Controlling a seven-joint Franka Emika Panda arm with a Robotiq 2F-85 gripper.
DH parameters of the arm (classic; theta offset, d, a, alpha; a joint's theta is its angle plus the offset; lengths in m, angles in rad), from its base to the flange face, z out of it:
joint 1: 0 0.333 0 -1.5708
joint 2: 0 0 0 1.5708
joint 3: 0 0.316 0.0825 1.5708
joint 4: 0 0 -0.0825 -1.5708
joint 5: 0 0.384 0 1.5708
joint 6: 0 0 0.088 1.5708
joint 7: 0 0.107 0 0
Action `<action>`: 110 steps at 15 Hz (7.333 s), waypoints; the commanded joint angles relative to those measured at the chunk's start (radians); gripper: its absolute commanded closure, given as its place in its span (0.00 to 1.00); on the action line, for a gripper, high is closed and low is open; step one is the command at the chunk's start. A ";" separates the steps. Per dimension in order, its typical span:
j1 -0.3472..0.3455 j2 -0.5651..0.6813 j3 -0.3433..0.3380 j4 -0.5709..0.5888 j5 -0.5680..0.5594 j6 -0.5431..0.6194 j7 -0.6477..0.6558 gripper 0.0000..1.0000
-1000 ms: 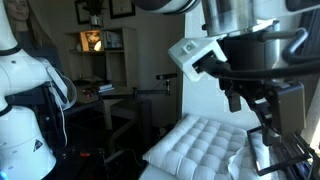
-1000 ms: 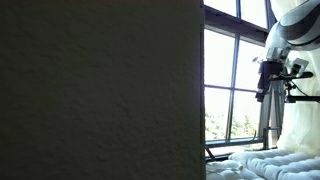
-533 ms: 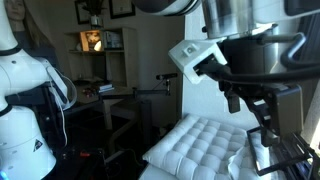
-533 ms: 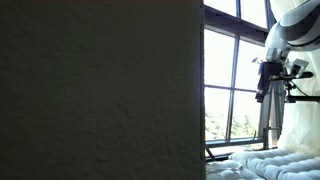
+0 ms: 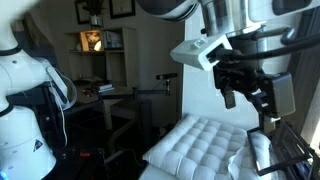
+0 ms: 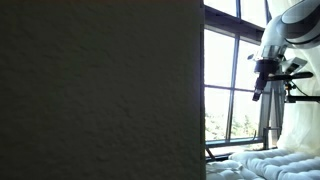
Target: Open the slot in the window screen
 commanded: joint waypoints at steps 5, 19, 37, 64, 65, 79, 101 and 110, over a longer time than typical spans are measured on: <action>0.035 -0.033 0.013 -0.037 -0.069 0.043 0.001 0.00; 0.052 -0.034 0.046 -0.085 -0.011 0.133 -0.065 0.00; 0.052 0.002 0.137 -0.188 0.238 0.746 -0.195 0.00; 0.078 -0.068 0.127 -0.364 -0.035 0.961 0.084 0.00; 0.080 -0.069 0.127 -0.366 -0.035 0.961 0.084 0.00; 0.112 -0.068 0.112 -0.347 -0.108 0.872 0.197 0.00; -0.103 0.079 0.584 -0.211 0.007 0.845 0.283 0.00; 0.201 0.082 0.127 -0.224 0.029 0.895 0.385 0.00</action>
